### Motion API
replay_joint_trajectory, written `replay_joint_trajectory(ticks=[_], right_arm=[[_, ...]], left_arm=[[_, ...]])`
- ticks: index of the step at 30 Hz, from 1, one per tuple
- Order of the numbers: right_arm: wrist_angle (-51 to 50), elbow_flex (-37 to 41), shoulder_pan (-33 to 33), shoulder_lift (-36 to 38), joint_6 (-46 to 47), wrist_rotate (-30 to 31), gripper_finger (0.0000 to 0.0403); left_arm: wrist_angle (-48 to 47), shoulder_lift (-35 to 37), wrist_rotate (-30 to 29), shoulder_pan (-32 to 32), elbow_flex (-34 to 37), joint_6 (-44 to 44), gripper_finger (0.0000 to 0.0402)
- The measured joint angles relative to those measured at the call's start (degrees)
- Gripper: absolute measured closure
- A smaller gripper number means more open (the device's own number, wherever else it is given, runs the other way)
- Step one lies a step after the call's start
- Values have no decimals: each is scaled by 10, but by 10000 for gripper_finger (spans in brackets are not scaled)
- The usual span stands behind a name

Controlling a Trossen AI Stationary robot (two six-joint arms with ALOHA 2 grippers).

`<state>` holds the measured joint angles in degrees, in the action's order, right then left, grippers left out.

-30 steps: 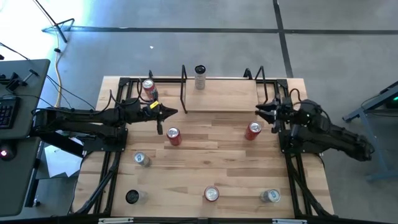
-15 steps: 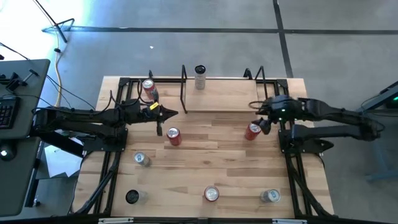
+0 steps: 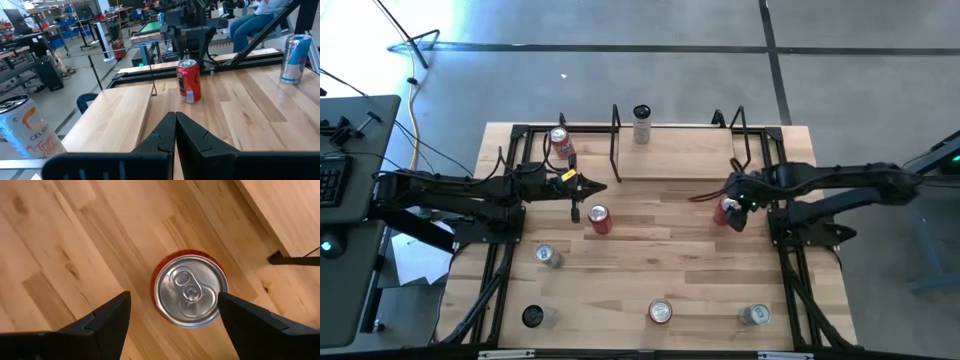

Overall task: Place canned beverage on shelf
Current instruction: Put the right red soda can on the shelf

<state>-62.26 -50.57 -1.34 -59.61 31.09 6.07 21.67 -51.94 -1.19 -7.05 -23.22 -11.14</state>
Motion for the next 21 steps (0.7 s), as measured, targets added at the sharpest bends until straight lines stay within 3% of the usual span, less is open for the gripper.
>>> replay_joint_trajectory(ticks=[13,21], right_arm=[[8,-5,-2,-58,-29,19,102],[-43,-86,-2,-61,-26,19,101]], left_arm=[[0,0,-1,0,0,3,399],[0,0,-1,0,0,4,399]])
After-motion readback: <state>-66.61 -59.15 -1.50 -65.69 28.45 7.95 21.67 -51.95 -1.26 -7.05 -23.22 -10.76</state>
